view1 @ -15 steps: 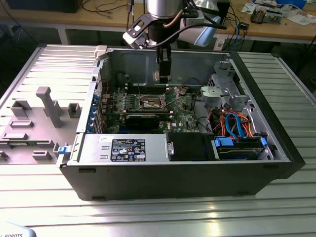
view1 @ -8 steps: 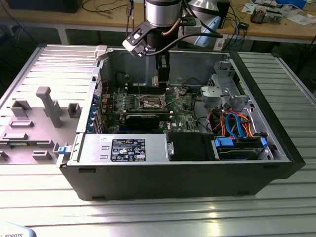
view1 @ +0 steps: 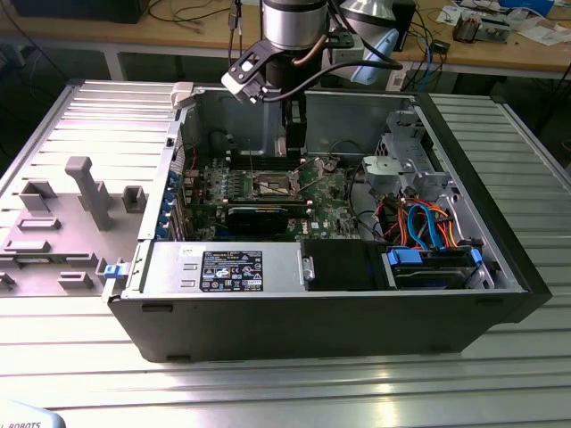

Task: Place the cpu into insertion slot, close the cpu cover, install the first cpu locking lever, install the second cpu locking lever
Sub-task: 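Place the cpu into insertion slot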

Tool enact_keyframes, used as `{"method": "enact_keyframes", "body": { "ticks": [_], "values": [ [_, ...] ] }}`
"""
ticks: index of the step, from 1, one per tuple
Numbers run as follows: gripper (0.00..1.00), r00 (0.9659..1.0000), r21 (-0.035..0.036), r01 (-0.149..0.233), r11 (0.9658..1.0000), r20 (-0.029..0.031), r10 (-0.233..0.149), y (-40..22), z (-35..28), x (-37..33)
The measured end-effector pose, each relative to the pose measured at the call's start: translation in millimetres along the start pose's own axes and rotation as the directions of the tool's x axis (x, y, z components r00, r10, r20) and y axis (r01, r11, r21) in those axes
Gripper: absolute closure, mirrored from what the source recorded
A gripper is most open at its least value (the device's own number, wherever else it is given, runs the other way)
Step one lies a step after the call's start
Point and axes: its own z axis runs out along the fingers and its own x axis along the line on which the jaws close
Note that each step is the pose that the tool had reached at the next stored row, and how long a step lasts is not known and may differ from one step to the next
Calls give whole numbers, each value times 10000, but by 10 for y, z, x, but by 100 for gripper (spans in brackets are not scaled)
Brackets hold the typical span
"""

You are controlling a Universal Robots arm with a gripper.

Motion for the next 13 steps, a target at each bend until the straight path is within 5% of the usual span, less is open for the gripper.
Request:
{"method": "enact_keyframes", "body": {
  "ticks": [8, 13],
  "values": [
    [46, 10000, -3, -1, 10000, -4, 1, -1, 12, 0],
    [46, 10000, 3, 28, 10000, -2, -28, -28, 99, -5]
  ]
}}
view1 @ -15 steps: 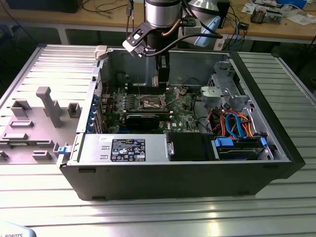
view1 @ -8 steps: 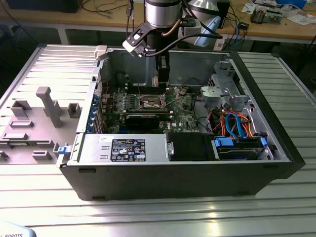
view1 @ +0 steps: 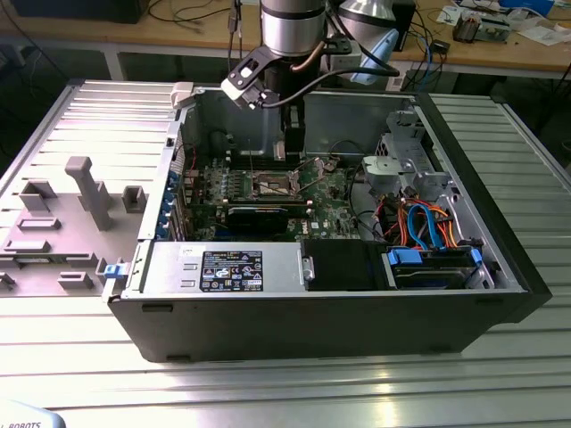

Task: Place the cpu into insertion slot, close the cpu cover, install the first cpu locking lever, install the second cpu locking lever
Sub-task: 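Place the cpu into insertion slot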

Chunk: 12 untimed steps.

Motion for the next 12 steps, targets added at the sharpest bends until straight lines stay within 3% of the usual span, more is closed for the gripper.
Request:
{"method": "enact_keyframes", "body": {
  "ticks": [3, 6, 9, 12],
  "values": [
    [46, 10000, 0, 2, 10000, -31, -2, -50, 68, 0],
    [46, 9998, -1, -10, 10000, -183, 10, -68, 83, 1],
    [46, 9998, -2, -45, 10000, -190, 45, -72, 93, 1],
    [46, 9994, -7, -313, 9995, -169, 312, -78, 116, 0]
  ]
}}
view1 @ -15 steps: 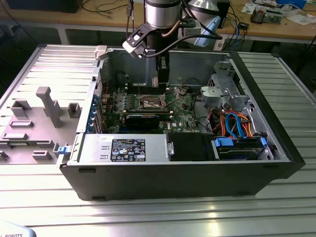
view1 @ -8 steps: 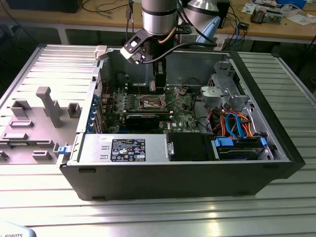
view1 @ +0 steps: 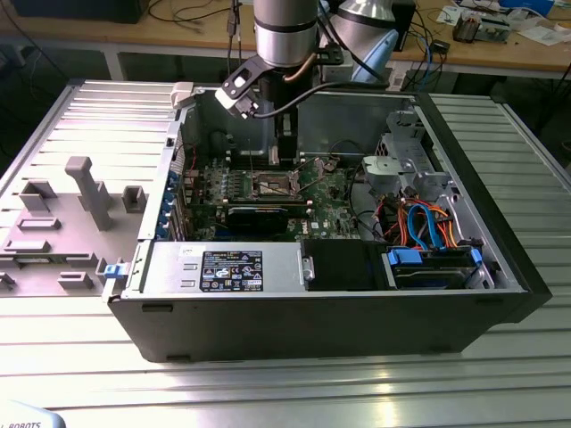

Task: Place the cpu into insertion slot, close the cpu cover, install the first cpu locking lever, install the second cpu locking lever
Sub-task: 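Place the cpu into insertion slot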

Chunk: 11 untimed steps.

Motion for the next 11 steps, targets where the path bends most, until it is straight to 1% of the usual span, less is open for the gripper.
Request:
{"method": "enact_keyframes", "body": {
  "ticks": [1, 11],
  "values": [
    [46, 10000, -1, -47, 10000, 4, 47, 0, 5, 0],
    [46, 10000, -2, -51, 10000, 5, 51, -2, 11, 0]
  ]
}}
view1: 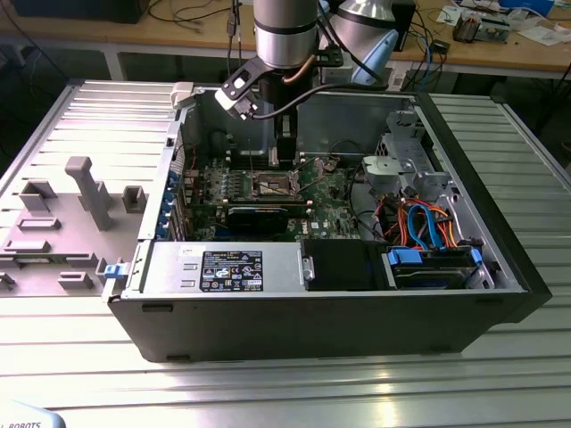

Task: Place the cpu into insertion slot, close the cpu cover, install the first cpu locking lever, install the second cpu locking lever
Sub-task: 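Place the cpu into insertion slot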

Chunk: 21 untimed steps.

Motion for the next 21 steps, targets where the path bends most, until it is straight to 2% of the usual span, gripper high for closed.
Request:
{"method": "enact_keyframes", "body": {
  "ticks": [10, 21],
  "values": [
    [46, 10000, -2, 0, 10000, -4, 0, 0, 9, 0],
    [46, 10000, -3, -84, 10000, 6, 84, -8, 102, 5]
  ]
}}
